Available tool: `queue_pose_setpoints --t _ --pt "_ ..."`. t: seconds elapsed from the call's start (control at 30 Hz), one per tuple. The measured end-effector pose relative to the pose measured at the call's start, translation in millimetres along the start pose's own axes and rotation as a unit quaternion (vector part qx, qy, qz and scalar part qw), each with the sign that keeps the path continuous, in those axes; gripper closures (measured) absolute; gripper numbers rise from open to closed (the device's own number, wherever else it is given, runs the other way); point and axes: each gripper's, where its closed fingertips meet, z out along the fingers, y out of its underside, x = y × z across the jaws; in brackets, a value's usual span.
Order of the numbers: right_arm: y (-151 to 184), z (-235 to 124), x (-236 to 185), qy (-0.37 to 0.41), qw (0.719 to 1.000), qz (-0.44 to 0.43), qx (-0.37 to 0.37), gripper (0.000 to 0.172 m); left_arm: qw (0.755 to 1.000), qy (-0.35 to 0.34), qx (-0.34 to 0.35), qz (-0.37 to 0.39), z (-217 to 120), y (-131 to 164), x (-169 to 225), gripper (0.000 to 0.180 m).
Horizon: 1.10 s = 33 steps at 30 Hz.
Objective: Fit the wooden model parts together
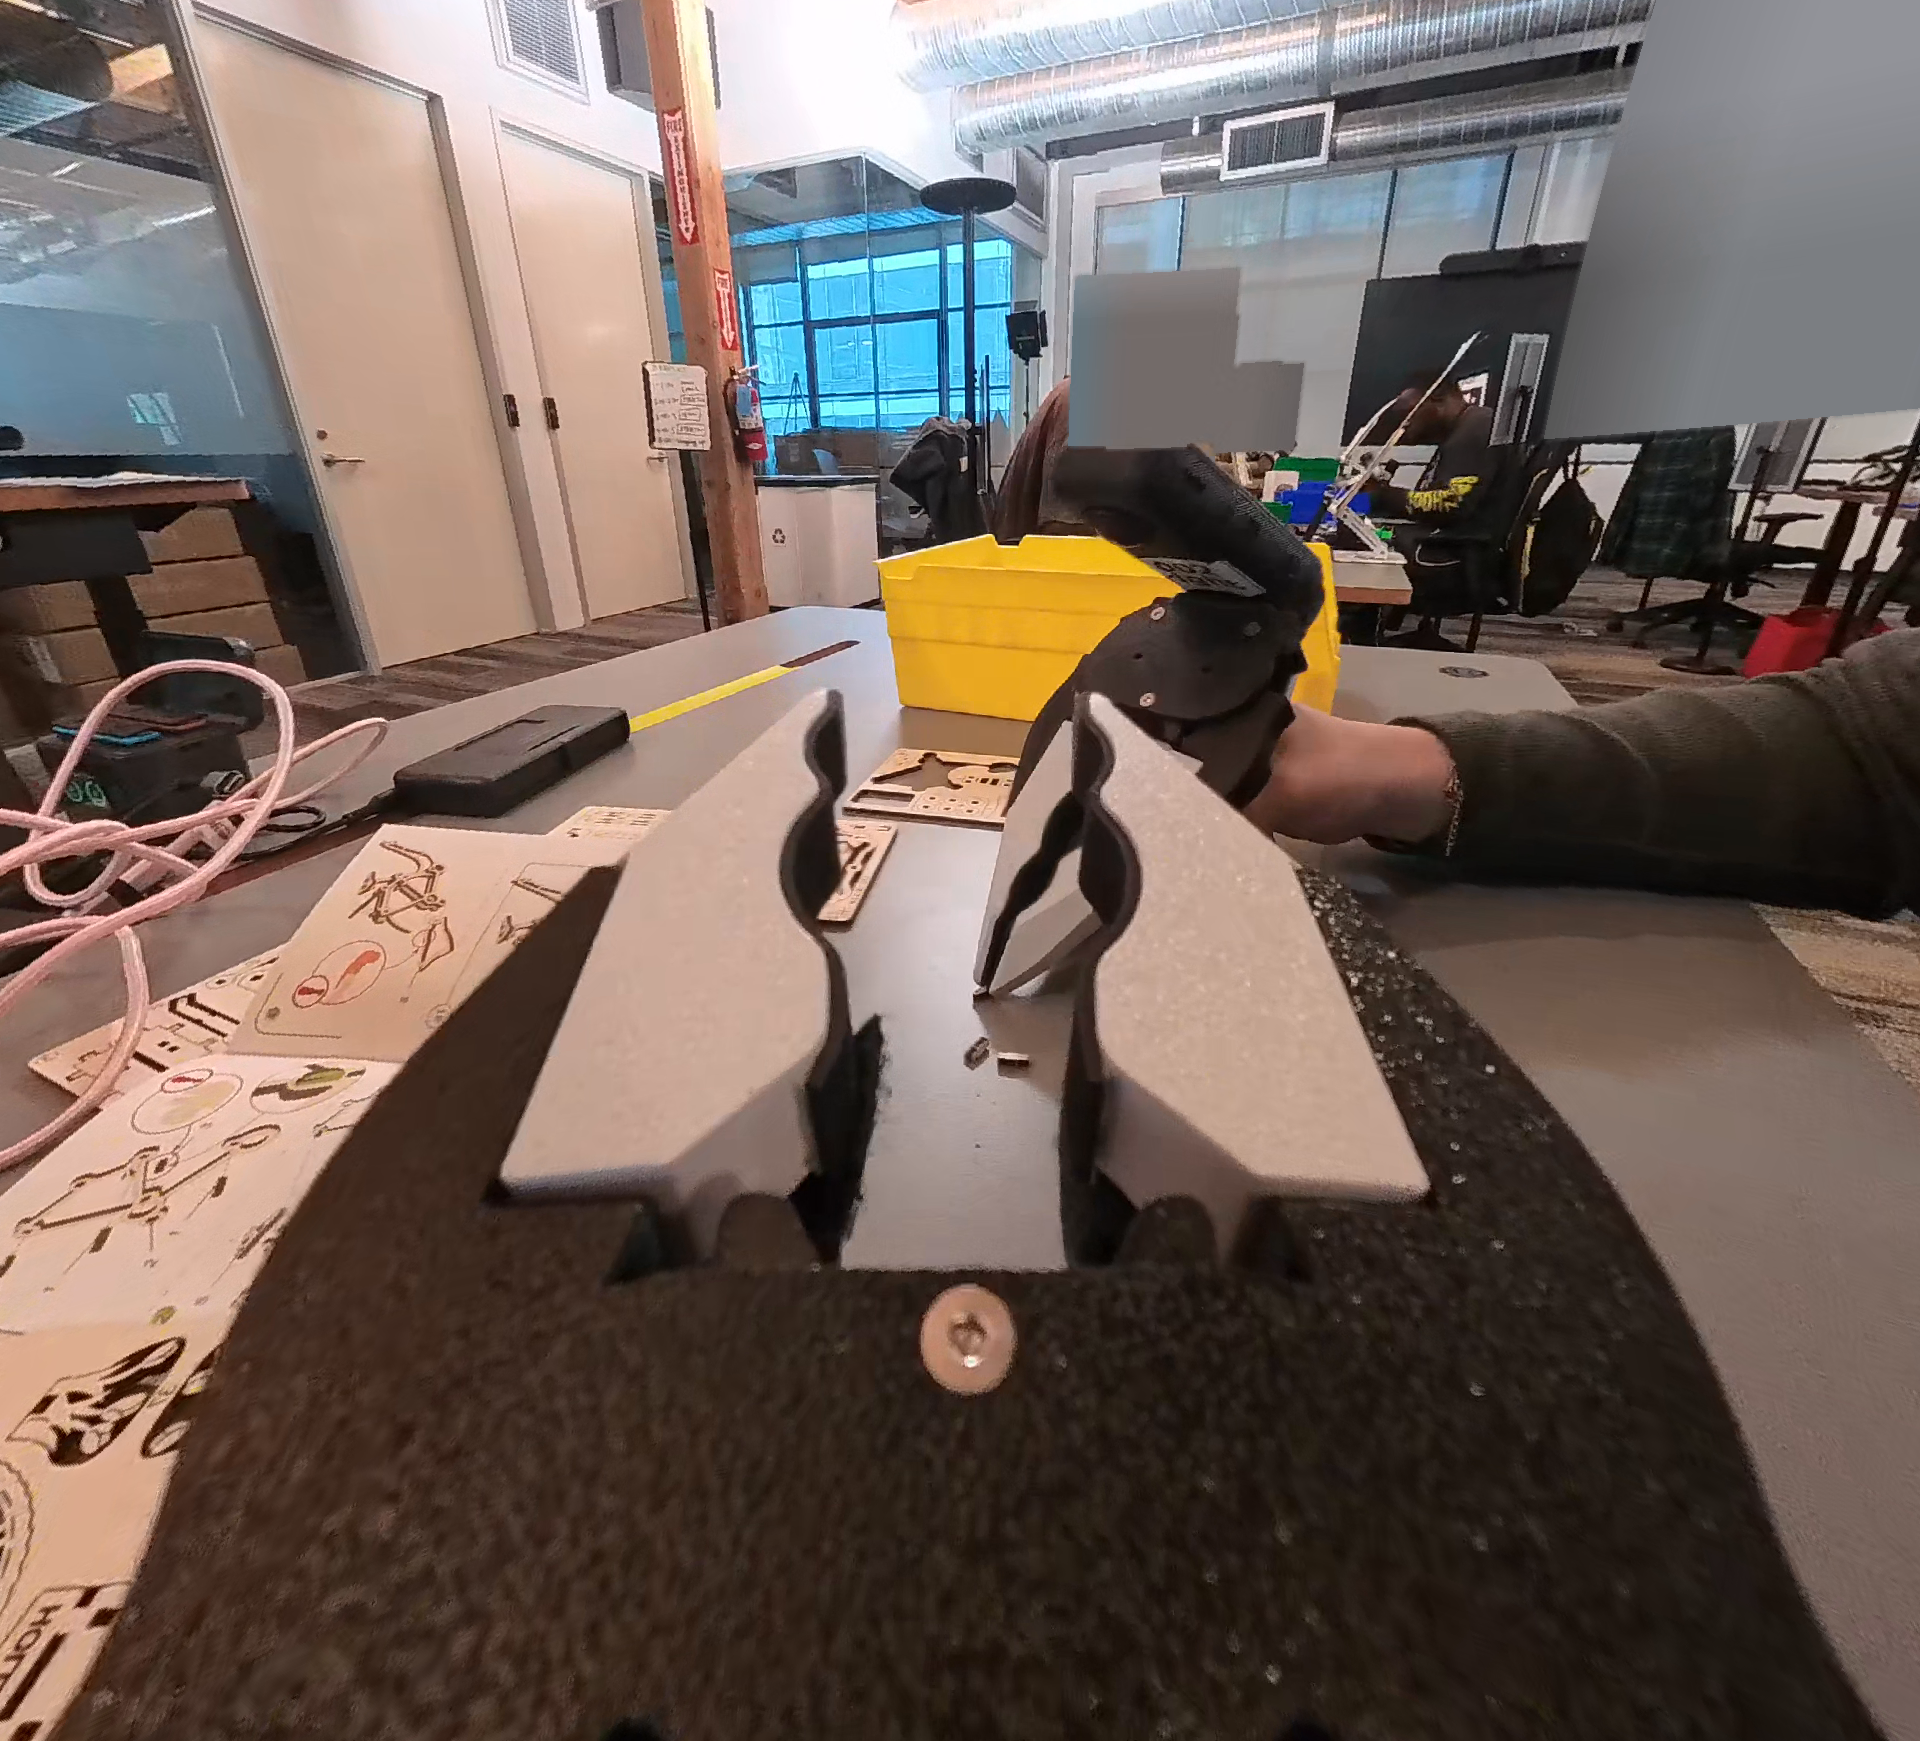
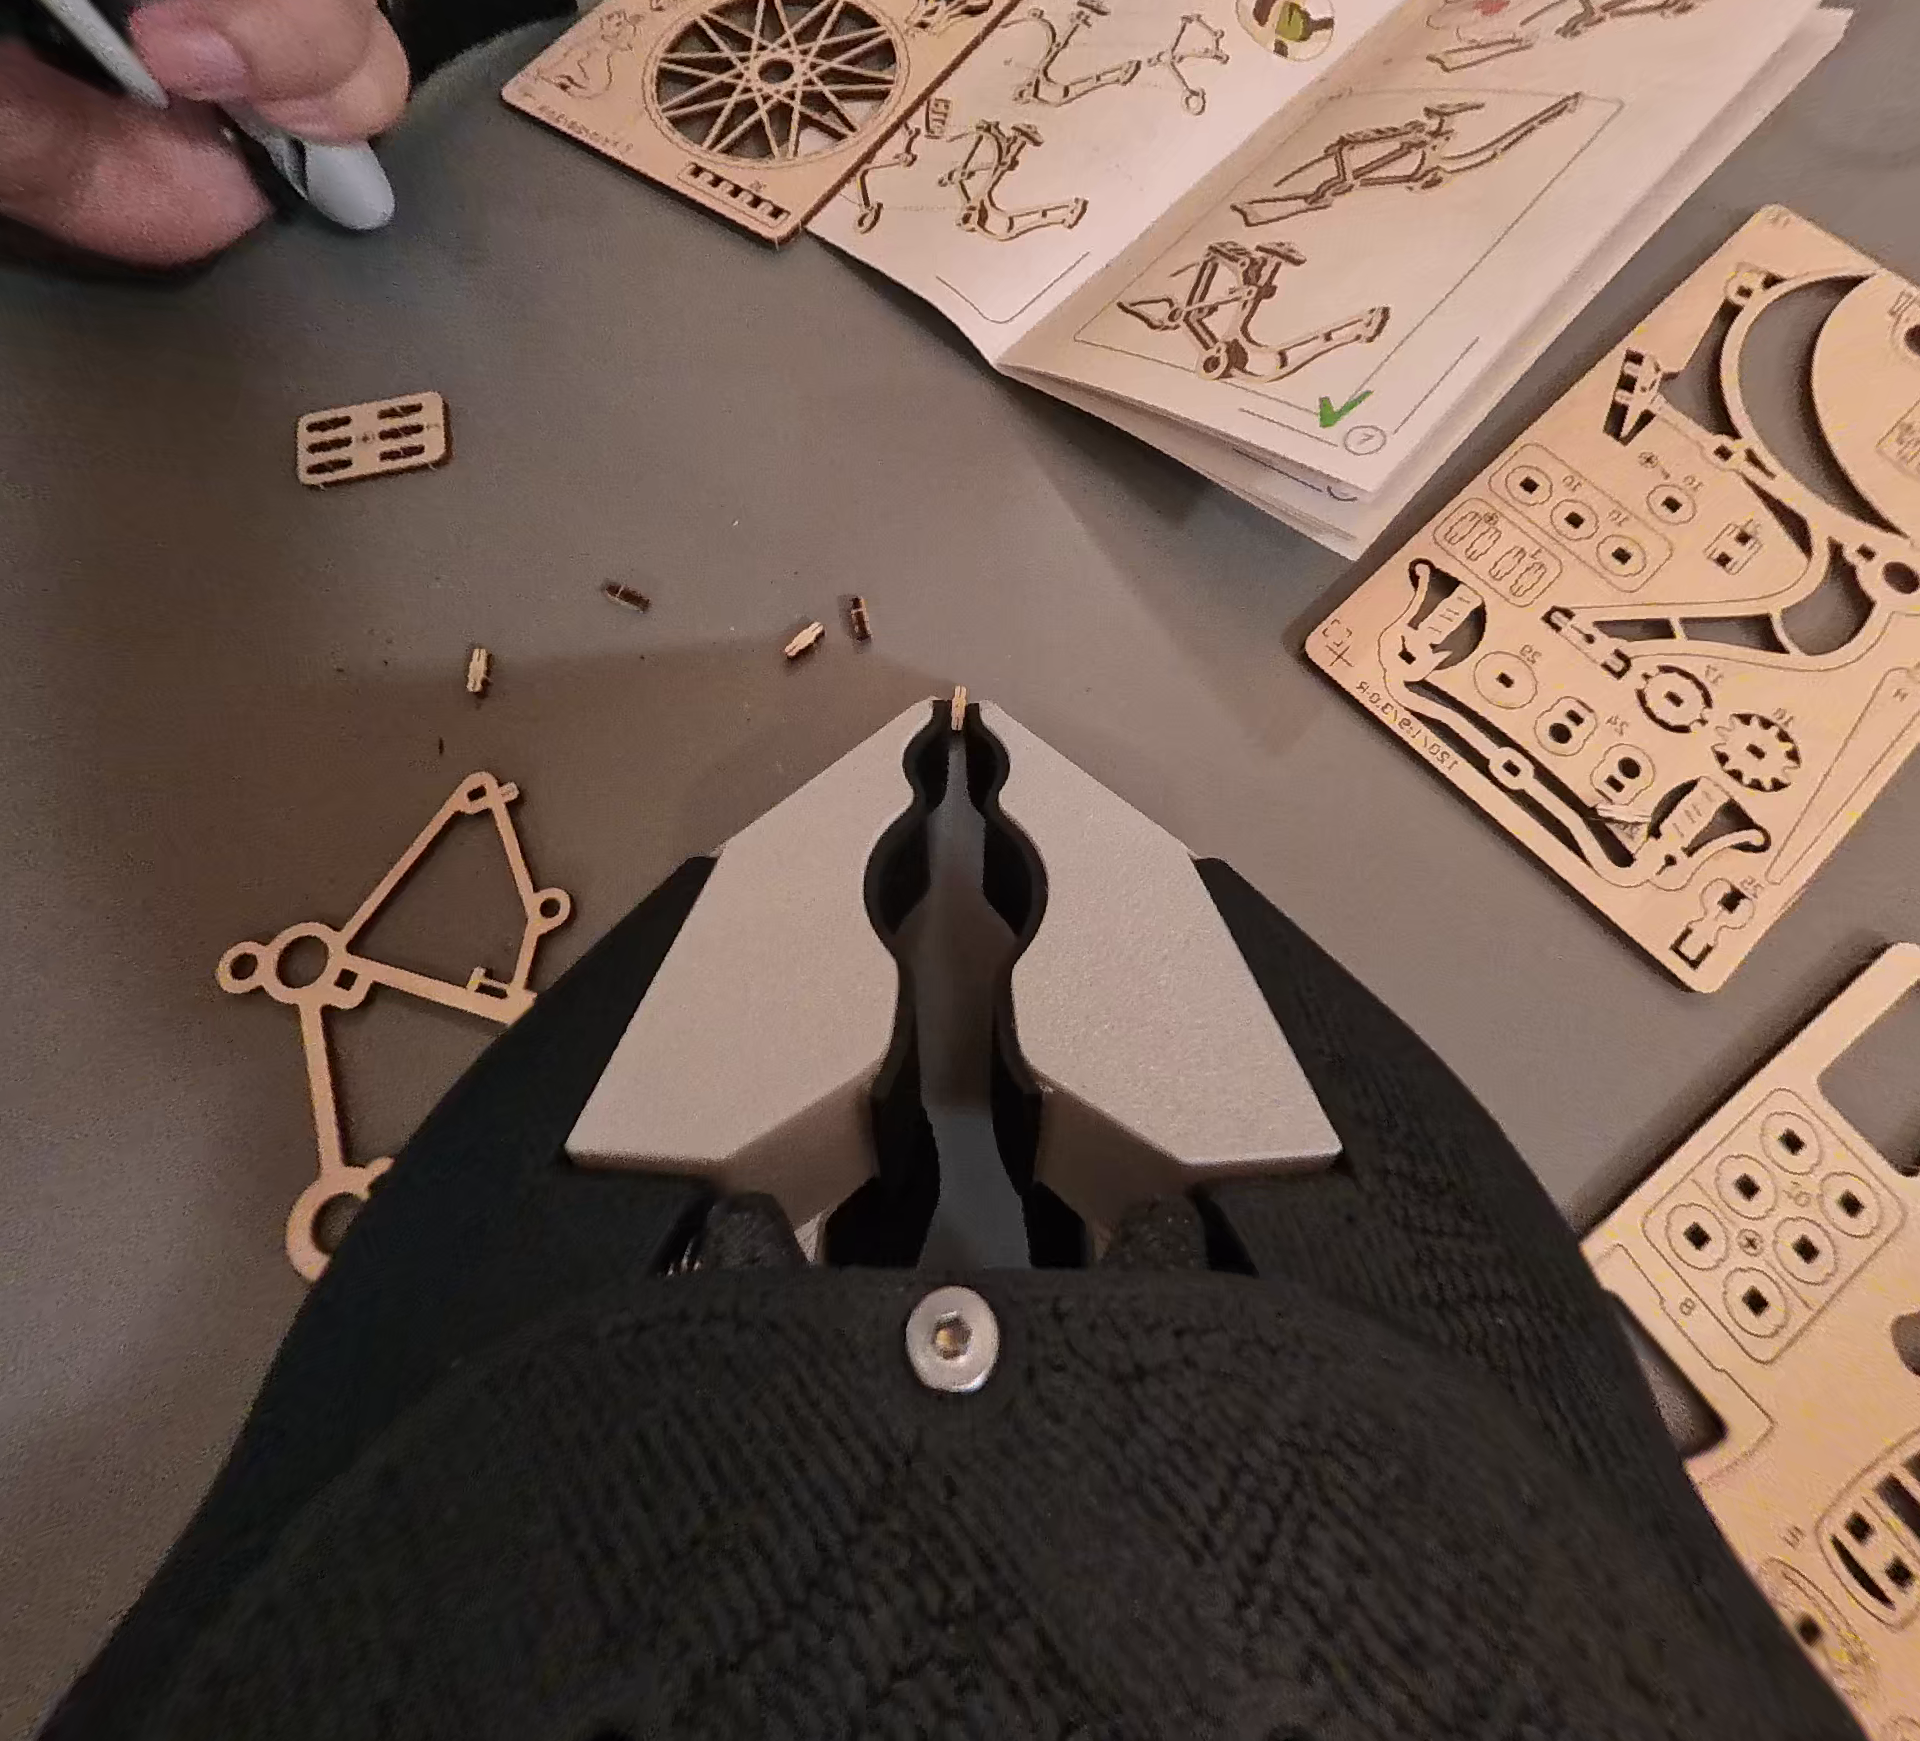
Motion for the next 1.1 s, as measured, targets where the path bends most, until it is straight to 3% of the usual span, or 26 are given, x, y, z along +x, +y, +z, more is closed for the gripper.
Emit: queue_pose_setpoints --t 0.03,0.17,0.27,0.37,0.53,0.8,1.1 --pt "0.1 -0.4 -0.6 0.004 1.0 -0.013 0.0 0.171 1.0 0.002 -0.001 0.001 -0.1 0.0 0.8 0.141" --pt "-10.5 -5.9 -11.5 0.003 0.996 -0.076 0.036 0.171 0.999 0.022 -0.022 0.025 1.7 5.4 8.2 0.14" --pt "-20.6 -13.2 -27.3 -0.038 0.994 -0.075 0.065 0.171 0.991 0.076 -0.07 0.09 3.7 20.3 25.6 0.138" --pt "-32.5 -23.4 -26.9 -0.029 0.992 -0.074 0.1 0.171 0.966 0.096 -0.116 0.209 2.6 37.5 36.9 0.14" --pt "-42.4 -32.5 -47.1 -0.101 0.985 -0.045 0.131 0.171 0.922 0.047 -0.163 0.349 4.7 51.4 34.0 0.149" --pt "-39.0 -38.3 -70.2 -0.234 0.964 0.038 0.118 0.171 0.906 0.123 -0.168 0.368 4.8 69.5 60.2 0.136" --pt "-37.2 -46.5 -85.3 -0.343 0.927 0.108 0.105 0.171 0.883 0.143 -0.173 0.413 2.9 77.4 69.9 0.158"
